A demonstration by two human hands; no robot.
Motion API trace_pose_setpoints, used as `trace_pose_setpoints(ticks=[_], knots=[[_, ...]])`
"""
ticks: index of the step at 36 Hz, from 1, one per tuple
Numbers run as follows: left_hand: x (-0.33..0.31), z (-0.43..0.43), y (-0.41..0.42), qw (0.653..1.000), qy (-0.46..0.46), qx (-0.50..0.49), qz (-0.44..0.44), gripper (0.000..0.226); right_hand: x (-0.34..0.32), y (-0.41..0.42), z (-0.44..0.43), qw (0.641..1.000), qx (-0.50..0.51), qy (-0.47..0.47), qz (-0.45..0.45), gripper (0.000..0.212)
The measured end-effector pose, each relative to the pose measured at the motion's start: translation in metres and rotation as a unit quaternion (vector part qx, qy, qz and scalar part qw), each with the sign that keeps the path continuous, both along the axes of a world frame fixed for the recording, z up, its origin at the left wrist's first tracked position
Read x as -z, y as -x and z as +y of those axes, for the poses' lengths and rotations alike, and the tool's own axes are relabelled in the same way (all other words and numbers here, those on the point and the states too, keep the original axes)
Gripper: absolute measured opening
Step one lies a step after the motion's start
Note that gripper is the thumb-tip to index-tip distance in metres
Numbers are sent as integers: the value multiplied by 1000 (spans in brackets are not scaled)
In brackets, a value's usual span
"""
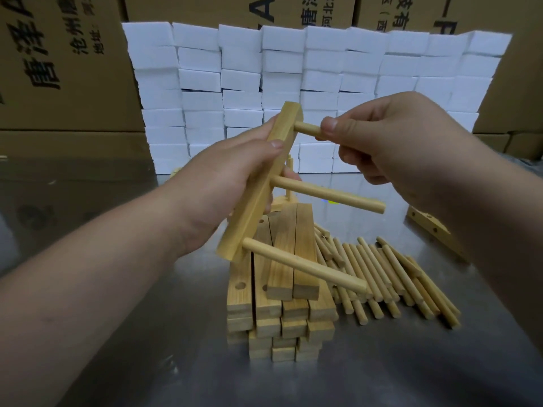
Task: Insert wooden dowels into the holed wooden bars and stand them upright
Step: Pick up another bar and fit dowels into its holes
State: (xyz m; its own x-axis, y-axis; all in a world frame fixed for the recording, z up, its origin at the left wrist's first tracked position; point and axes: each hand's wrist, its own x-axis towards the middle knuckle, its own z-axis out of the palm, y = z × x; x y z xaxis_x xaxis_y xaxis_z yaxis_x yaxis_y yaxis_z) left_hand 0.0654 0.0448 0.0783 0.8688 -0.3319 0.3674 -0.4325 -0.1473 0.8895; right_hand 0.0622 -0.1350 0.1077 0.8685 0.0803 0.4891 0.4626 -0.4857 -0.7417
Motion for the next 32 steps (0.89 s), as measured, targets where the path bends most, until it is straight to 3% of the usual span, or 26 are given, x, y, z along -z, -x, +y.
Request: trace_pose_setpoints(ticks=[3, 6, 14, 17, 22, 25, 27, 29, 32], knots=[[2, 3, -5, 999, -3, -16, 28, 41, -4, 1, -6, 999, 19, -28, 1, 25], [-2, 8, -9, 997, 14, -67, 21, 27, -8, -1, -13, 994, 37, -100, 5, 19], [-1, 8, -9, 987, -57, -120, -94, 24, -9, -5, -13, 981, 71, -171, 52, 12], [0, 8, -13, 985, -31, -148, -81, 25, -11, -6, -11, 974, 58, -205, 74, 21], [-3, 13, -21, 983, 67, -172, 4, 31, -12, -7, -15, 949, -56, -296, 98, 46], [-4, 20, -24, 975, 117, -159, 103, 28, -11, -17, -15, 956, -1, -280, 92, 32], [-5, 24, -26, 968, 135, -133, 164, 25, -8, -24, -16, 971, 71, -217, 70, 20], [-5, 27, -27, 965, 126, -114, 198, 22, 0, -27, -17, 990, 71, -120, 38, 30], [-4, 28, -27, 962, 100, -99, 232, 20, 9, -24, -15, 998, 6, -14, 59, 45]])
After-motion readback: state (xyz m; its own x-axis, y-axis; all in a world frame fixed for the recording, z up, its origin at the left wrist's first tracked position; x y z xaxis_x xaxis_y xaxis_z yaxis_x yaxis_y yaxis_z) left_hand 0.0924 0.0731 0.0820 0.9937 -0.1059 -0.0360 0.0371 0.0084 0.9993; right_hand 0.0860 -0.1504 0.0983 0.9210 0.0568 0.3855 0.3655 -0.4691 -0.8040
